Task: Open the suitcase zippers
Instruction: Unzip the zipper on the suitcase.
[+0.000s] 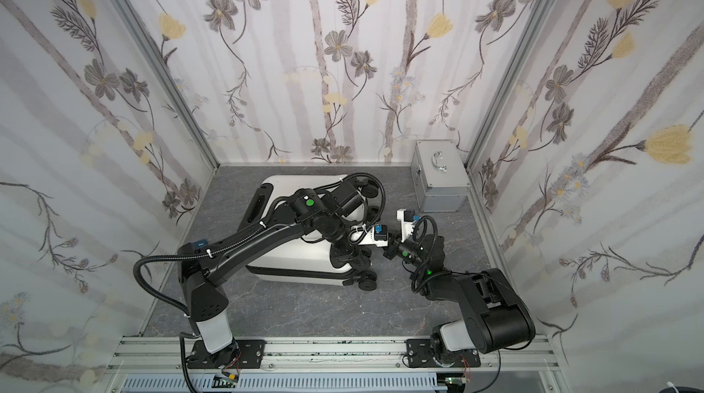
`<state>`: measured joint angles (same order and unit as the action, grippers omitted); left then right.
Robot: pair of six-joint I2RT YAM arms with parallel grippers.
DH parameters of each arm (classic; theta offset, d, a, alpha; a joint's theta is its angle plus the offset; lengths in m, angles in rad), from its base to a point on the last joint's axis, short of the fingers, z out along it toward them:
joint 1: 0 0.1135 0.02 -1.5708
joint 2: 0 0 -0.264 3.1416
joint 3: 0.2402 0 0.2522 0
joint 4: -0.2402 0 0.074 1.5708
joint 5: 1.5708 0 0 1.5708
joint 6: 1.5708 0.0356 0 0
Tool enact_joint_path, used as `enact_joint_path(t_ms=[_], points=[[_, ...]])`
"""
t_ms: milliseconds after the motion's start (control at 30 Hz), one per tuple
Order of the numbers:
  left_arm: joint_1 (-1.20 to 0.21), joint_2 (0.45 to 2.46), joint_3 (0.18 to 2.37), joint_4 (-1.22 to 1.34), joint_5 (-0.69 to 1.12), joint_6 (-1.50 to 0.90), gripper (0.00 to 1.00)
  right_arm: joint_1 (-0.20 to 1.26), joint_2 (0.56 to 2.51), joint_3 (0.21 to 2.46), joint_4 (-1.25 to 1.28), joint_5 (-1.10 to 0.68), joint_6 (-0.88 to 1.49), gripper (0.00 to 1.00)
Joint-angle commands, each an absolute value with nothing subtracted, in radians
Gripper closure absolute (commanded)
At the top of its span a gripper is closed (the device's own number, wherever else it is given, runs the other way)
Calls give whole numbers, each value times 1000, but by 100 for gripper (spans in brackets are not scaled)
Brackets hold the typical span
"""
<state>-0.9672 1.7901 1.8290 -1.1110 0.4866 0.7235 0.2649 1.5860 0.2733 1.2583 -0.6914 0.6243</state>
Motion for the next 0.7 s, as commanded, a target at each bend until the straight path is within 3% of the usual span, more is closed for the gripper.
enact_joint_path(t_ms=[0,667], points=[[-967,1717,1780,-1208,544,722,95,238,1625,302,1304,-475,619,100],[-966,1315,1381,-989,691,824,95,161,1870,607,1309,-545,709,100]])
